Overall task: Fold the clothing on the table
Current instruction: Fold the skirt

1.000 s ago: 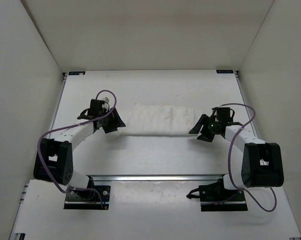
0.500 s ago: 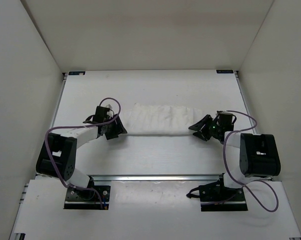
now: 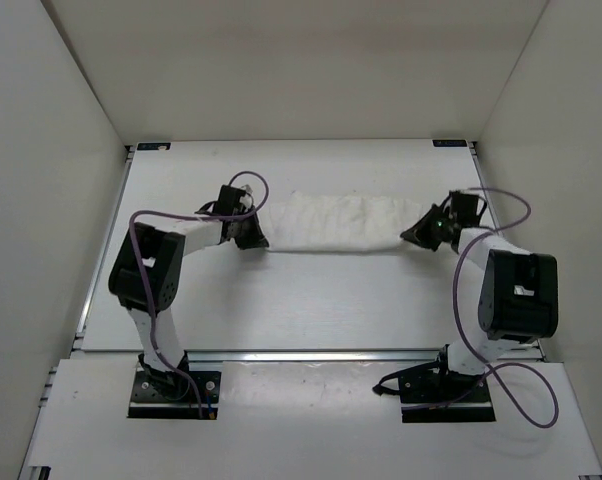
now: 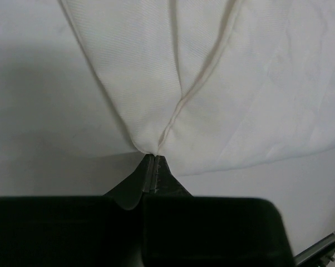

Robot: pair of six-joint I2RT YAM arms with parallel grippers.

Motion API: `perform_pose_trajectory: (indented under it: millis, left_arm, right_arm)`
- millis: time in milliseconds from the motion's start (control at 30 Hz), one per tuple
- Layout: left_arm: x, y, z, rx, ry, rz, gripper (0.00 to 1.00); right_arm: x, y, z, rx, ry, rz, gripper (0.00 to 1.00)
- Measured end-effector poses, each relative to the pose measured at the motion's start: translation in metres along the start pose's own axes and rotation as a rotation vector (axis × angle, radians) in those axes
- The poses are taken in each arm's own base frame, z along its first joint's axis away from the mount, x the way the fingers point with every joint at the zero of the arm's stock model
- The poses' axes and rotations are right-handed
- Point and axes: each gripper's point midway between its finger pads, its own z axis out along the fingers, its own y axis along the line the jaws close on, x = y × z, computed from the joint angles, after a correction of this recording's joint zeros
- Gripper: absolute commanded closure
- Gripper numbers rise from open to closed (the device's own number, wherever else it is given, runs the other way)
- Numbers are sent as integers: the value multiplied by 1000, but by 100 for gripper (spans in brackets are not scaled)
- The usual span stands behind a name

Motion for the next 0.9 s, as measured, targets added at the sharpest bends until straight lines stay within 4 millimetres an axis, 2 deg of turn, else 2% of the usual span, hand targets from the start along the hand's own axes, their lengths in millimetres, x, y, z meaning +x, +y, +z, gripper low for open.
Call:
perform_pose_trajectory:
  millis: [67, 167, 233, 333, 400, 500, 600, 767, 900]
  left_arm:
    - [-15, -18, 14, 28, 14, 32, 100]
    - [-25, -36, 23, 66, 32, 63, 100]
    - [-27, -43, 26, 88, 42, 71, 100]
    - [-23, -49, 26, 104, 62, 75, 100]
    - [-21, -51, 26, 110, 74, 75, 100]
    - [-22, -54, 28, 120, 84, 73, 100]
    - [-20, -51, 30, 121, 97, 58, 100]
    - [-20, -50, 30, 124, 101, 45, 100]
    - [-21, -50, 30, 126, 101, 37, 100]
  right_arm:
    - [-36, 26, -1, -8, -43, -90, 100]
    - [-71, 74, -3, -46, -98, -236, 100]
    - [-78, 110, -3, -81, -110, -335, 100]
    - [-68, 159, 6, -144, -84, -460, 100]
    - [-50, 187, 16, -182, -43, -535, 100]
    - [-13, 220, 37, -225, 40, -630, 100]
    - [32, 242, 56, -261, 126, -694, 100]
    - [113, 251, 79, -301, 289, -730, 100]
    - [159, 244, 95, -305, 392, -729, 97]
